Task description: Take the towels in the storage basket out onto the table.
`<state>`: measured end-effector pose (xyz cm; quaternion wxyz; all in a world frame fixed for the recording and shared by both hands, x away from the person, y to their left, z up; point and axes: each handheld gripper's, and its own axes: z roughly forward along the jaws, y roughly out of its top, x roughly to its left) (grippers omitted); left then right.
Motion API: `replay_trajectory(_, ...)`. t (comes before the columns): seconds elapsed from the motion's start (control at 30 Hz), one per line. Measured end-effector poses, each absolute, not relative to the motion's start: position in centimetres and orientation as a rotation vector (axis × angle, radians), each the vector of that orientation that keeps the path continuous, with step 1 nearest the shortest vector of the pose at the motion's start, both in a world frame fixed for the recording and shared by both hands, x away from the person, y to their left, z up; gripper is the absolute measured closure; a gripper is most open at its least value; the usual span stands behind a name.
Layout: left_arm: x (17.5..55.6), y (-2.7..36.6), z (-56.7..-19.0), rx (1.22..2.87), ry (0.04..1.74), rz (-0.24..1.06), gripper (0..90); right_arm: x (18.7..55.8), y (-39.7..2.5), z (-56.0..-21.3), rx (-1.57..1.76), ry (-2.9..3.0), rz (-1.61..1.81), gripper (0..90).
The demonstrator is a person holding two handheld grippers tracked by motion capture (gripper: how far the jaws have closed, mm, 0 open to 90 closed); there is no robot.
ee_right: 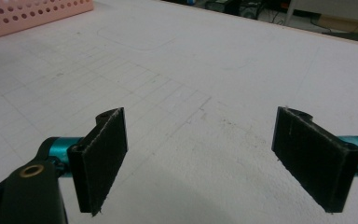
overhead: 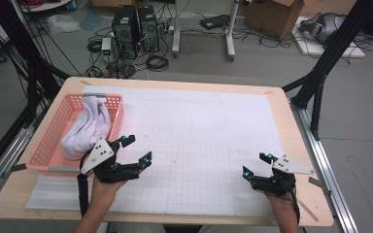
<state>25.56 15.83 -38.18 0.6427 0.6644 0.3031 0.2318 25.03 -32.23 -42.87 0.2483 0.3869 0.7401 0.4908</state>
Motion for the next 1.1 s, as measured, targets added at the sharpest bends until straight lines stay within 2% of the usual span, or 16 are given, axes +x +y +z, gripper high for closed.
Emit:
replay_trajectory(0.37,26.6,18.5,-34.9,1.504,0.703,0.549,17.8,25.0,-32.2,-42.9,1.049,2.018,1.327,17.2)
replay_trajectory(0.77,27.7,20.9,-33.2,1.533,0.767,0.600,17.4,25.1,-32.2,-43.0,1.055,2.024,1.326,17.2)
replay_trajectory(1.1,30.0,25.4,-32.5,1.563,0.882,0.682,16.8,25.1,-32.2,-43.1,1.064,2.033,1.316,17.2)
